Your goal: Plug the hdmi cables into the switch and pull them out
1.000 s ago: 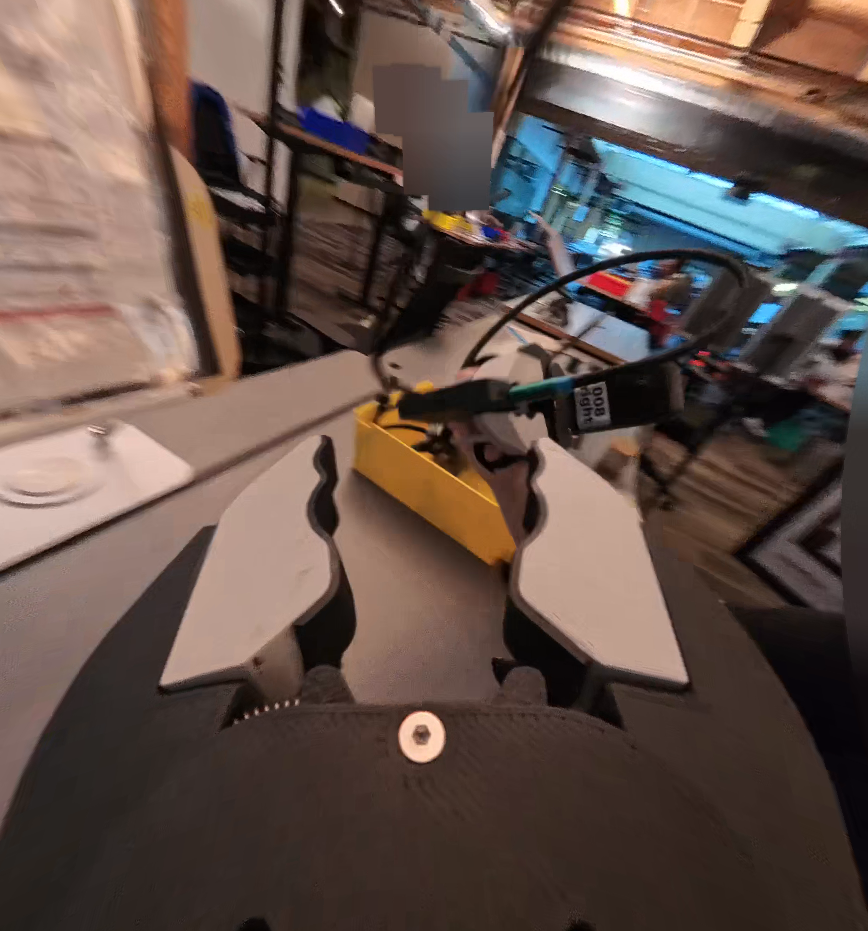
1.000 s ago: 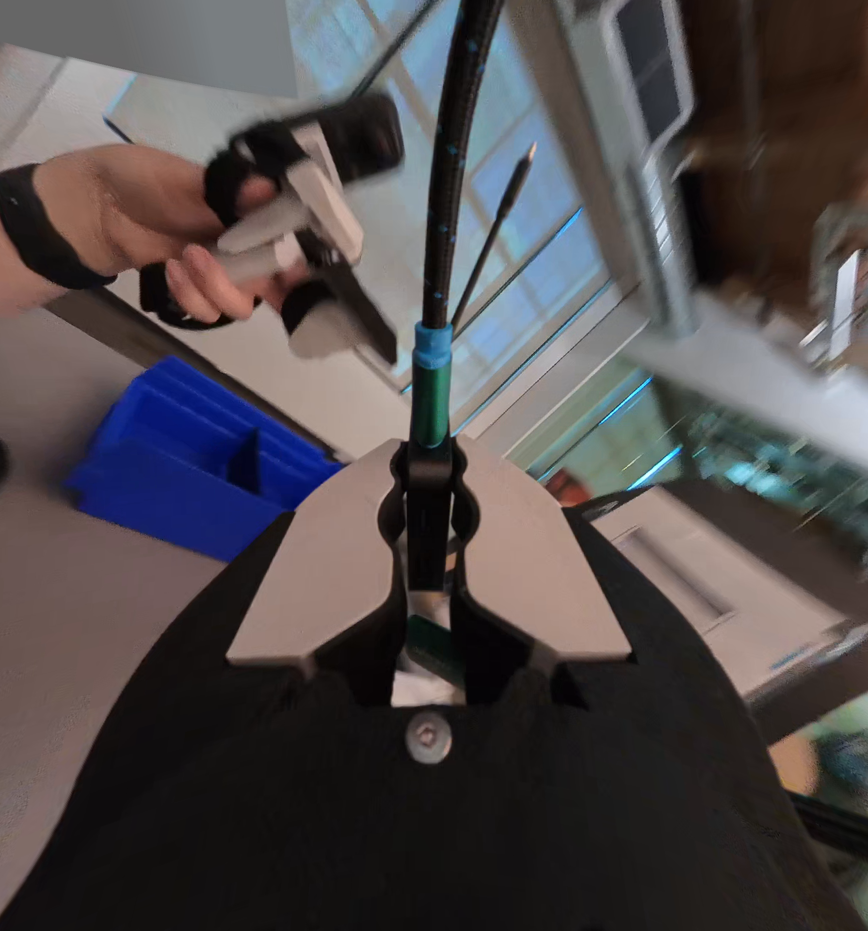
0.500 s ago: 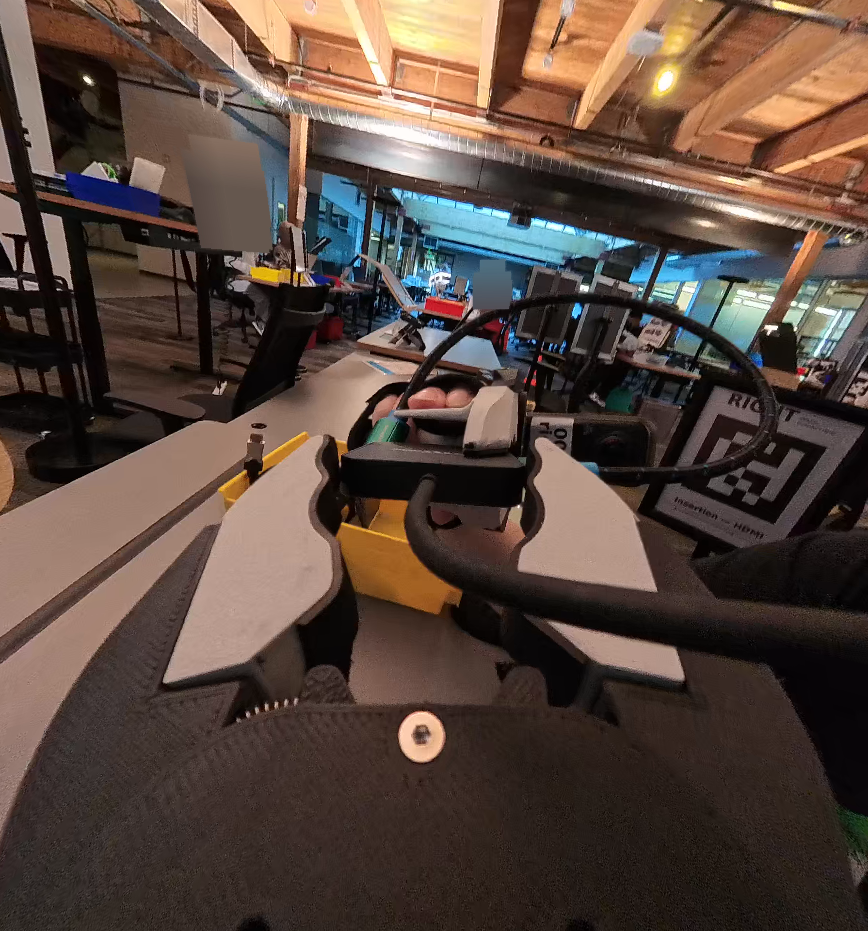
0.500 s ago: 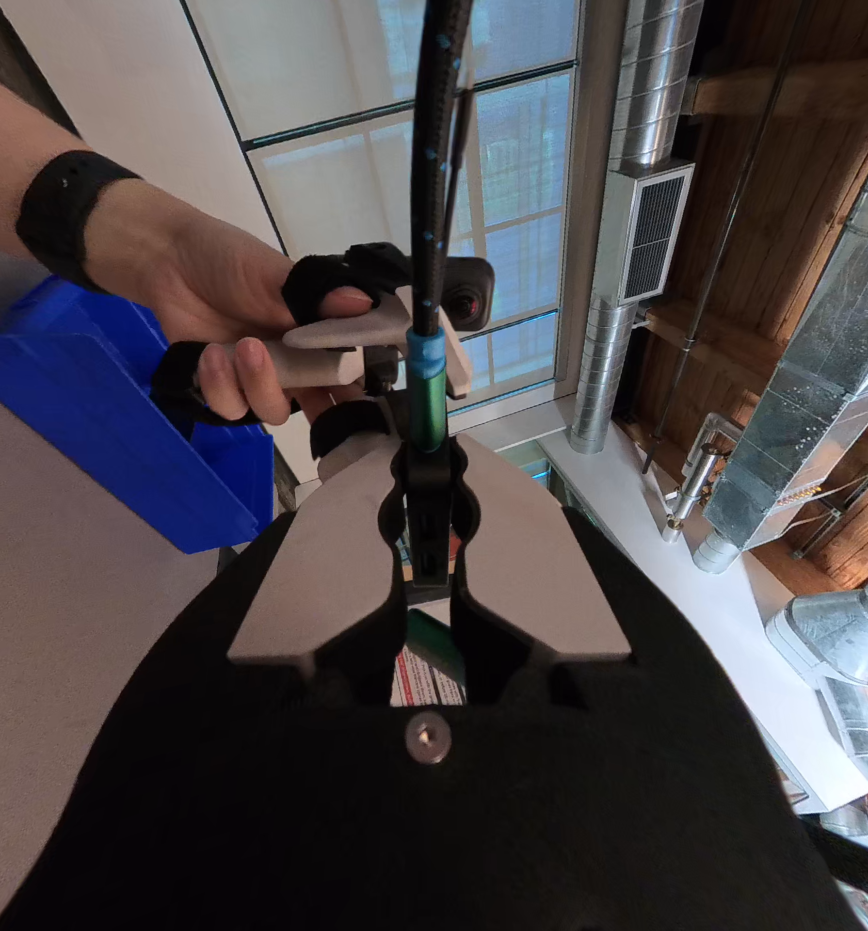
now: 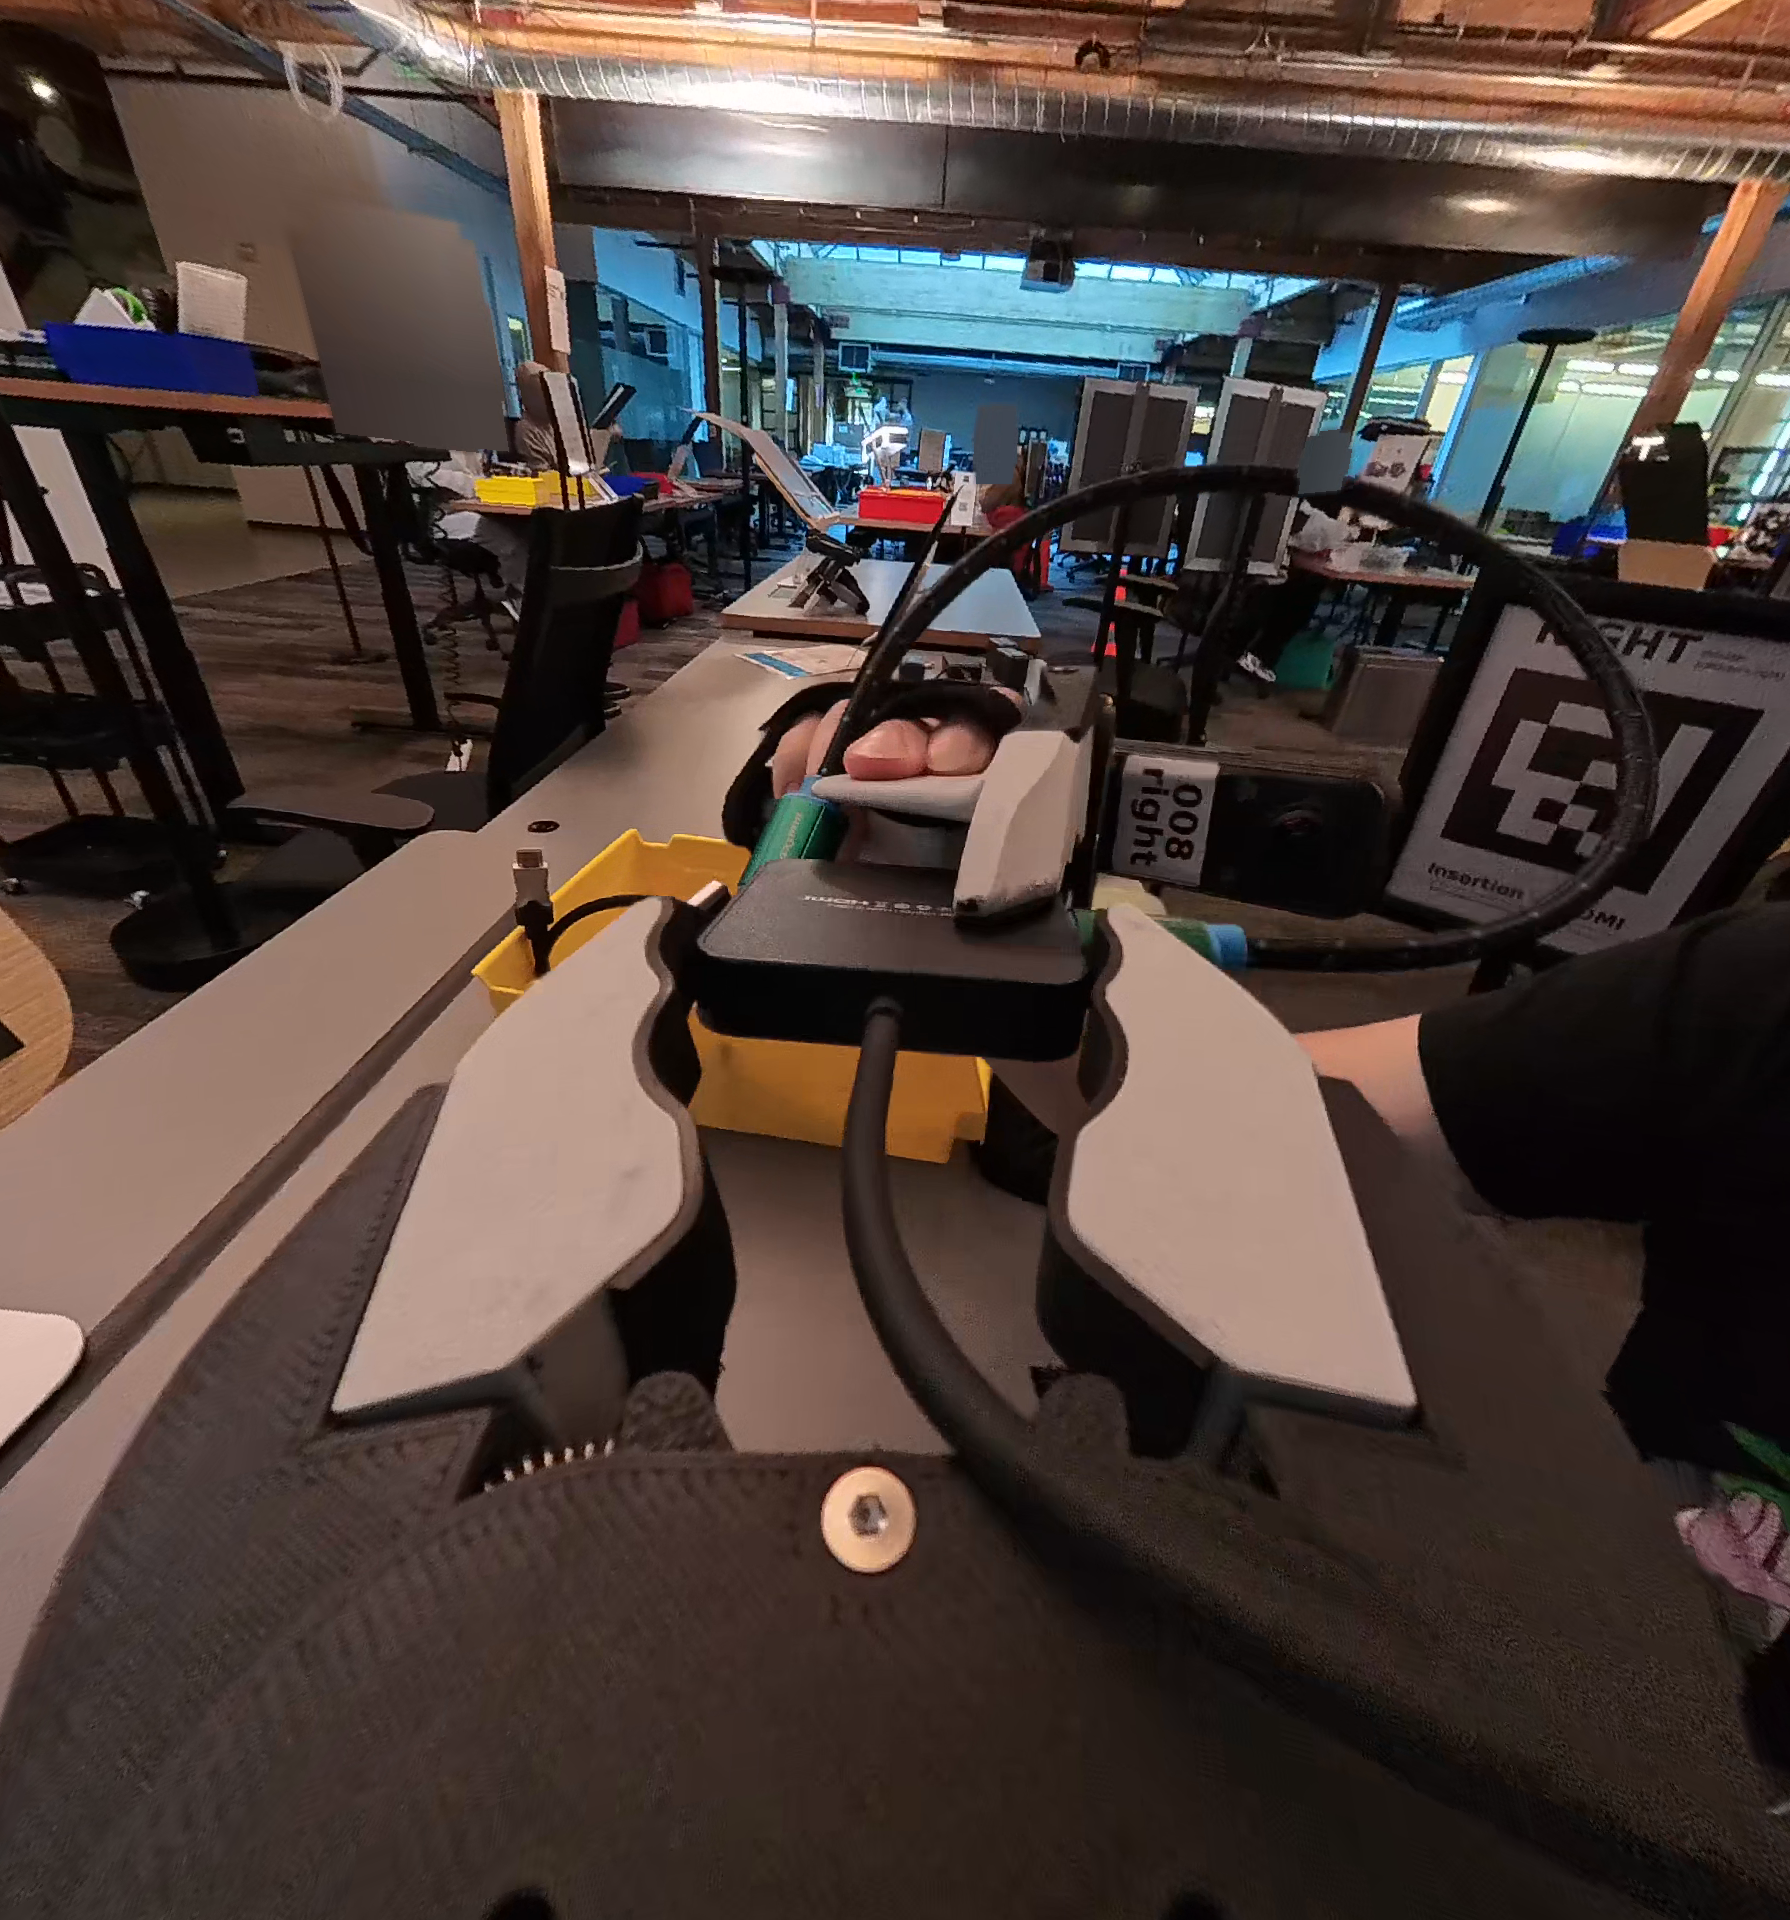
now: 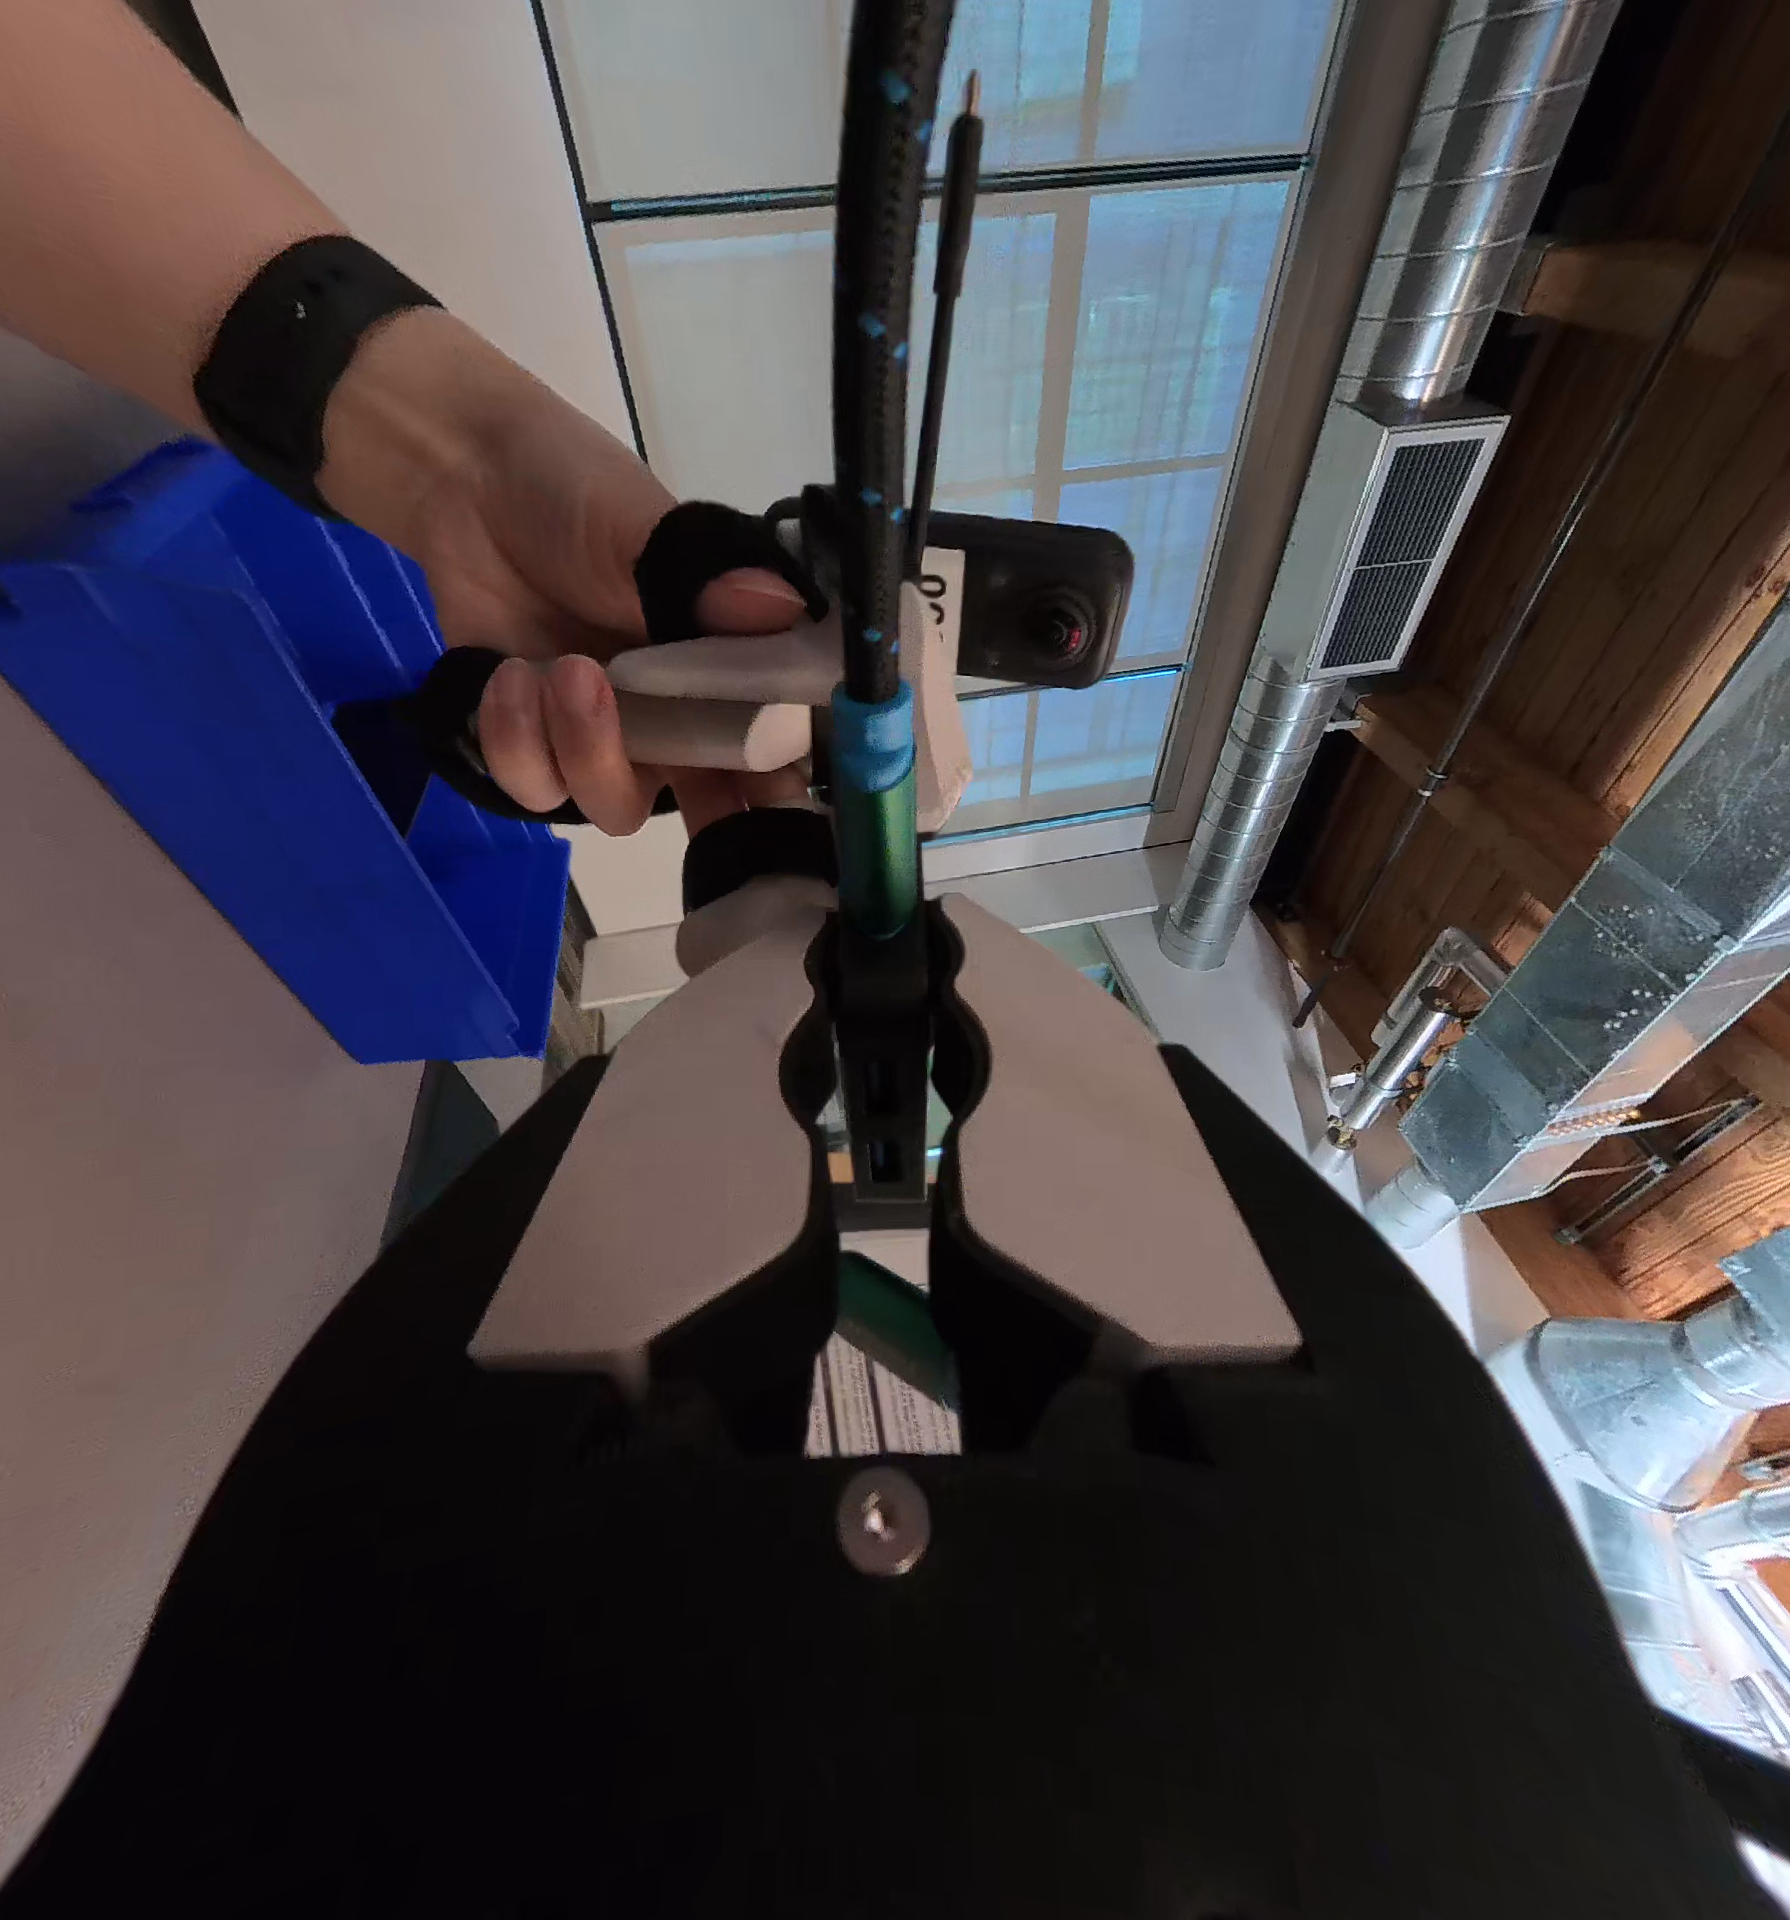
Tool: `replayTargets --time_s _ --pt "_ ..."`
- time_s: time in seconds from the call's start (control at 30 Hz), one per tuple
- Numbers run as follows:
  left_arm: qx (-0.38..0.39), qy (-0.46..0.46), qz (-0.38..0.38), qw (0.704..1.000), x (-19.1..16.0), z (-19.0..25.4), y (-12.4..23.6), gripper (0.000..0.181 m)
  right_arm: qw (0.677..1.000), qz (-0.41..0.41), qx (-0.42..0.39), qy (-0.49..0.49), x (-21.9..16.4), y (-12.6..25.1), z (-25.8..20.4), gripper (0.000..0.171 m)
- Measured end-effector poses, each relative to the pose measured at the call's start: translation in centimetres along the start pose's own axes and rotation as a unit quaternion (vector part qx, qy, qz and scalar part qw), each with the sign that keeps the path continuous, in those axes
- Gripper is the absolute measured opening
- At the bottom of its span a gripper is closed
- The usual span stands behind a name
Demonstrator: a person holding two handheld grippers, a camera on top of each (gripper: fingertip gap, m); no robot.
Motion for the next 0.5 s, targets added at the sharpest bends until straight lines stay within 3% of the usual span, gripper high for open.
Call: replayTargets --time_s 0.5 --pt "-0.015 -0.093 -0.026 0.995 -0.2 1.3 0.6 0.071 1.000 0.001 0.018 0.020 1.2 0.0 0.2 0.015"
Point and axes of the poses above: each gripper's, where its closed fingertips meet, y back along the fingers, x out of its top, z = x × y across the jaws, the point moved 4 cm from there along y, back along the fingers, and after that the axes turned 2 degrees about -x, right-handed, at the moved point
